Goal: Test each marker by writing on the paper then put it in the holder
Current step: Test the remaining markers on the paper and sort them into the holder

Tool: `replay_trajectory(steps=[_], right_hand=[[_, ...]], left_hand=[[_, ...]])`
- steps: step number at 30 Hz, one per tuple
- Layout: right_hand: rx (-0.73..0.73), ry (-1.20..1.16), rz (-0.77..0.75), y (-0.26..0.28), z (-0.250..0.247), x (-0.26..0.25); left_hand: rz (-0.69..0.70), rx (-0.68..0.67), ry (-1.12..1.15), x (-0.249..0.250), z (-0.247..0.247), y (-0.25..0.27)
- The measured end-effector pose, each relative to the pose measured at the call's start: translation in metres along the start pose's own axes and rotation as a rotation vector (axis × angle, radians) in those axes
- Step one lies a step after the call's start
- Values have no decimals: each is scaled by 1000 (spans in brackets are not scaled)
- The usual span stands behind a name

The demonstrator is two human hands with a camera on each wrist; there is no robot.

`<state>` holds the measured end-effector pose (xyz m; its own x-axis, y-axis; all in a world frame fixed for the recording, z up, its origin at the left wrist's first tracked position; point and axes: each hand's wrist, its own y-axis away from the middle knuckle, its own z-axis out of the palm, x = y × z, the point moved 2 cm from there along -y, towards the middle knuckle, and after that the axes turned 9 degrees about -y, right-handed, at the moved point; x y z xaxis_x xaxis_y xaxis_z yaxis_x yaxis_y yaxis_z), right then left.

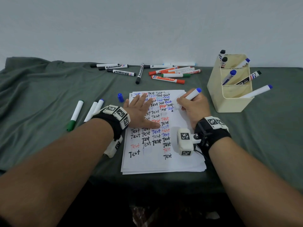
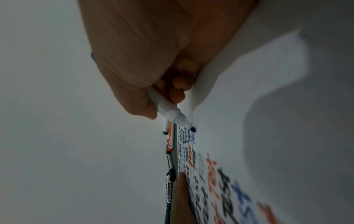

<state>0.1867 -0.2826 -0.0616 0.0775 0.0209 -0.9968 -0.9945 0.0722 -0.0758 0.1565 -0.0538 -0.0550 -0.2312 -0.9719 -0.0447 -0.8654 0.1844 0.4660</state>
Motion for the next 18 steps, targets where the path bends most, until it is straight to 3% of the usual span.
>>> replay_trajectory(steps=[18], right_hand=[[-3,-41,-11,-1,0,3]], left_hand=[[2,11,-1,-2,3,-4]])
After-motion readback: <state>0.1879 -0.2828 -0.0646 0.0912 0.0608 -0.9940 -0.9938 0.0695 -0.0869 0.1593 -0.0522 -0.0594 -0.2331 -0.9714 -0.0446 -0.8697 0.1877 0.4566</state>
